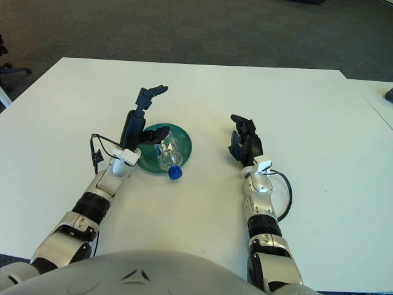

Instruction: Put the bottle into the plate.

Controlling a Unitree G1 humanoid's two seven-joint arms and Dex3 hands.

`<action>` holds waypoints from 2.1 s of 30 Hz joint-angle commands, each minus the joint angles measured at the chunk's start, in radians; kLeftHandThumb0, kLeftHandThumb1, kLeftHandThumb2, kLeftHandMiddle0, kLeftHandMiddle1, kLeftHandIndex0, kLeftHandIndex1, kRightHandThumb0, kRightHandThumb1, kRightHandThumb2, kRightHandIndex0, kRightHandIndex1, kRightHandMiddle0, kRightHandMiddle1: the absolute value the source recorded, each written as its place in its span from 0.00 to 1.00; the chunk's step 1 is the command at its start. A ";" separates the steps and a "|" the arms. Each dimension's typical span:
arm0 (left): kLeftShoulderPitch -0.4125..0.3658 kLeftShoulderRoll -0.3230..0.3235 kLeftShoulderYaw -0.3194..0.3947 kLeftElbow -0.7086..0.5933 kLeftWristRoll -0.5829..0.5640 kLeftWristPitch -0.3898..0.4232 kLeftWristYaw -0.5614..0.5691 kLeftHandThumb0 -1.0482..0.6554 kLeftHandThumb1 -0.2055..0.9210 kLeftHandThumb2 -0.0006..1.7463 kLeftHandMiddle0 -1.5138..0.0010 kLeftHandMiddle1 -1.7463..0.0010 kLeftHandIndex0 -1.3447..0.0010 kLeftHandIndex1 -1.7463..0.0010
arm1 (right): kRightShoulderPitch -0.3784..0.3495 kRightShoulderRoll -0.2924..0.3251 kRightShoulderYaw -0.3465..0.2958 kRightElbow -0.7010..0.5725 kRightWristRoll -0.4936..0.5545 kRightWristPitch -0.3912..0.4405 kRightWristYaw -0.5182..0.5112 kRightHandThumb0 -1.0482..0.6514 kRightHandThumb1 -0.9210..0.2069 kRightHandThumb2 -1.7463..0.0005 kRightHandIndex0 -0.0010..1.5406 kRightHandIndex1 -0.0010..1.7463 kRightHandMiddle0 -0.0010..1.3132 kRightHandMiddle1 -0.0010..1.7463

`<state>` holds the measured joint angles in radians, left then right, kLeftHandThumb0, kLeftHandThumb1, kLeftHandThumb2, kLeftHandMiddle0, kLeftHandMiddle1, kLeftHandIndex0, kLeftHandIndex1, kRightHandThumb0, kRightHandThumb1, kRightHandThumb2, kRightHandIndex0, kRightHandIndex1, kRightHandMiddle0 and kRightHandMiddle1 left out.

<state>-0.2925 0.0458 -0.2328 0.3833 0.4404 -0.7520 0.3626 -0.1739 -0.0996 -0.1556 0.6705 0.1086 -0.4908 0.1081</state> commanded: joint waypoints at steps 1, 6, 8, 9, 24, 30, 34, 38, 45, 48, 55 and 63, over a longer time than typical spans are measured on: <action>-0.002 0.012 0.025 -0.056 -0.045 0.046 -0.049 0.10 1.00 0.36 0.75 0.74 0.88 0.36 | 0.070 0.026 -0.001 0.135 -0.003 0.057 -0.008 0.19 0.00 0.55 0.21 0.19 0.00 0.48; 0.027 0.020 0.056 -0.128 -0.114 0.116 -0.115 0.11 1.00 0.38 0.74 0.73 0.87 0.35 | 0.054 0.028 -0.005 0.169 -0.006 0.047 -0.017 0.20 0.00 0.55 0.23 0.20 0.00 0.48; 0.041 0.029 0.080 -0.157 -0.158 0.148 -0.144 0.12 1.00 0.38 0.73 0.72 0.87 0.35 | 0.048 0.028 -0.007 0.182 -0.010 0.043 -0.024 0.20 0.00 0.55 0.23 0.20 0.00 0.48; 0.046 0.031 0.088 -0.168 -0.174 0.160 -0.156 0.13 1.00 0.38 0.72 0.72 0.86 0.35 | 0.045 0.027 -0.007 0.187 -0.012 0.041 -0.026 0.20 0.00 0.55 0.23 0.20 0.00 0.48; 0.039 0.071 0.247 0.018 -0.412 0.238 -0.299 0.21 1.00 0.37 0.69 0.58 0.82 0.35 | 0.056 0.023 -0.007 0.180 -0.012 0.016 -0.022 0.20 0.00 0.55 0.23 0.21 0.00 0.51; 0.044 0.076 0.309 0.025 -0.482 0.309 -0.319 0.23 1.00 0.36 0.70 0.58 0.84 0.36 | 0.058 0.020 -0.011 0.172 -0.006 0.015 -0.019 0.20 0.00 0.56 0.22 0.22 0.00 0.52; 0.071 0.073 0.342 -0.017 -0.500 0.377 -0.304 0.25 1.00 0.35 0.70 0.58 0.85 0.36 | 0.054 0.017 -0.013 0.174 -0.005 0.016 -0.019 0.20 0.00 0.56 0.21 0.25 0.00 0.53; 0.077 0.064 0.360 -0.020 -0.502 0.428 -0.295 0.28 1.00 0.37 0.69 0.59 0.82 0.37 | 0.051 0.012 -0.013 0.180 -0.006 0.019 -0.017 0.21 0.00 0.57 0.22 0.28 0.00 0.53; 0.079 0.052 0.366 -0.001 -0.475 0.508 -0.261 0.30 1.00 0.41 0.66 0.59 0.79 0.37 | 0.046 0.003 -0.014 0.186 -0.006 0.021 -0.007 0.20 0.00 0.57 0.19 0.33 0.00 0.54; 0.084 0.045 0.362 -0.012 -0.463 0.528 -0.250 0.30 1.00 0.41 0.66 0.59 0.79 0.37 | 0.046 0.000 -0.015 0.186 -0.006 0.020 -0.002 0.19 0.00 0.57 0.19 0.34 0.00 0.54; 0.109 -0.007 0.325 -0.026 -0.423 0.588 -0.214 0.28 1.00 0.42 0.66 0.59 0.79 0.37 | 0.045 -0.008 -0.014 0.184 -0.006 0.008 0.014 0.18 0.00 0.56 0.17 0.34 0.00 0.55; 0.180 -0.050 0.300 -0.097 -0.419 0.675 -0.213 0.28 1.00 0.40 0.68 0.60 0.85 0.39 | 0.028 -0.008 -0.019 0.171 0.012 -0.048 0.055 0.17 0.00 0.55 0.17 0.34 0.00 0.56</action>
<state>-0.1486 0.0018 0.0727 0.3171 0.0129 -0.1108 0.1404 -0.2233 -0.1232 -0.1705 0.7650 0.1090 -0.5651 0.1463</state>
